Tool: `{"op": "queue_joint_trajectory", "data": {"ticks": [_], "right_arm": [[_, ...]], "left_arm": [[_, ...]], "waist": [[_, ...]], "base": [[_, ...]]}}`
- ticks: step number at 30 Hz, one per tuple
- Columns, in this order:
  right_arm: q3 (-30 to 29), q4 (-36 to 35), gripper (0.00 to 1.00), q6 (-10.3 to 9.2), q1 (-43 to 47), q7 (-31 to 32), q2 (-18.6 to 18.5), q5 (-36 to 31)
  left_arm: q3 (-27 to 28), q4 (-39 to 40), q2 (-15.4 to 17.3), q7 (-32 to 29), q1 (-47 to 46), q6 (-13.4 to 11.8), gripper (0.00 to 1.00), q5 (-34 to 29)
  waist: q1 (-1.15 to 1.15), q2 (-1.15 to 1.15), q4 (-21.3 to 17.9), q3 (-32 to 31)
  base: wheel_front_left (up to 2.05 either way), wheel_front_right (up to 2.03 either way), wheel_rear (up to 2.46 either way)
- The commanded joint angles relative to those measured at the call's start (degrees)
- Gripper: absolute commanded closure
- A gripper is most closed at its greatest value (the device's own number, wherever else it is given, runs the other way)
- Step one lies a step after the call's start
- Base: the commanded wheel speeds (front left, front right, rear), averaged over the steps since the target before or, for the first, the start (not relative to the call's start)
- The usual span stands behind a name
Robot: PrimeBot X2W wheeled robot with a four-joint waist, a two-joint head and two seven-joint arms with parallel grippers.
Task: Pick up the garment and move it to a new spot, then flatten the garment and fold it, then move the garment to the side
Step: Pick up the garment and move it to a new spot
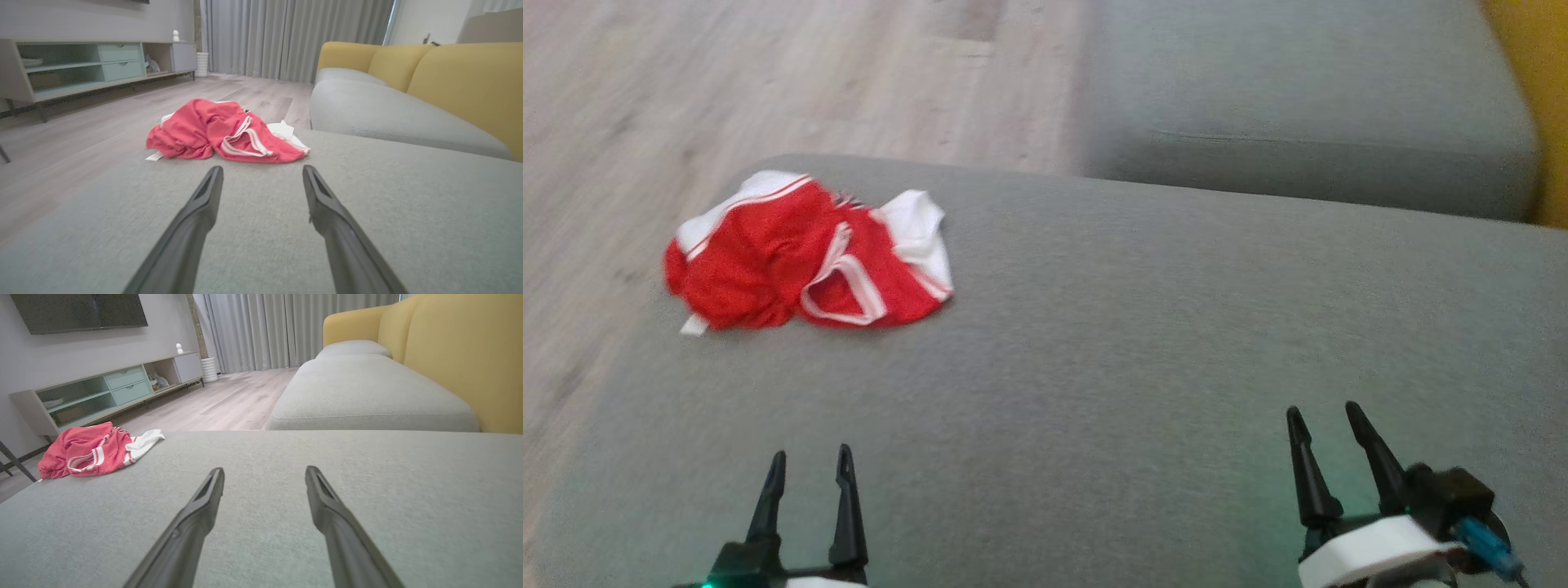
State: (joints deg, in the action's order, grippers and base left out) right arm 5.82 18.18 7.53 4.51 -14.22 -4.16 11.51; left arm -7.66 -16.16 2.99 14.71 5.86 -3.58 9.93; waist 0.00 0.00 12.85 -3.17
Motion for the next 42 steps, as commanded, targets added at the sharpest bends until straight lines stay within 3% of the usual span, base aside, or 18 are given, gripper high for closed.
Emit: {"op": "queue_joint_trajectory", "data": {"ticks": [1, 7, 12, 20, 25, 32, 42], "right_arm": [[1.6, -1.8, 0.00, -0.04, -3.7, -0.8, 0.0, -0.4], [2.1, -1.7, 0.00, -0.04, -4.8, -0.8, 0.4, -0.6], [2.1, -1.6, 0.00, -0.04, -5.3, -0.8, 0.6, -0.7], [2.7, -2.1, 0.00, -0.04, -5.3, -0.8, -0.9, -1.0], [4.0, -3.2, 0.00, -0.04, -8.0, -0.8, -4.9, -1.8], [6.3, -4.9, 0.00, -0.04, -13.4, -0.8, -11.1, -2.5], [6.9, -8.4, 0.00, -0.04, -20.0, -0.8, -17.7, -2.8]], "left_arm": [[2.4, 1.9, -0.1, 0.3, -2.8, -0.4, 0.00, -0.2], [3.8, 2.5, -0.1, 0.3, -2.8, -0.6, 0.00, 0.0], [4.1, 3.0, -0.1, 0.3, -2.8, -0.6, 0.00, 0.1], [5.4, 4.5, -0.1, 0.3, -6.6, 0.0, 0.00, -0.9], [6.5, 3.0, 1.0, 0.3, -19.4, 3.5, 0.00, -3.3], [6.1, -13.0, 4.3, -1.6, -42.5, 7.2, 0.00, -3.4], [5.9, -40.2, 5.6, -16.1, -62.7, 10.5, 0.00, 2.5]], "waist": [[0.00, 0.00, 4.5, 0.9], [0.00, 0.00, 10.9, 1.9], [0.00, 0.00, 14.1, 2.8], [0.00, 0.00, 15.1, 5.9], [0.00, 0.00, 12.9, 13.4], [0.00, 0.00, 8.5, 22.5], [0.00, 0.00, 1.6, 32.4]], "base": [[0.00, 0.00, 0.00], [0.00, 0.00, 0.00], [0.00, 0.00, 0.00], [0.00, 0.00, 0.00], [0.00, 0.00, 0.00], [0.00, 0.00, 0.00], [0.00, 0.00, 0.00]]}}
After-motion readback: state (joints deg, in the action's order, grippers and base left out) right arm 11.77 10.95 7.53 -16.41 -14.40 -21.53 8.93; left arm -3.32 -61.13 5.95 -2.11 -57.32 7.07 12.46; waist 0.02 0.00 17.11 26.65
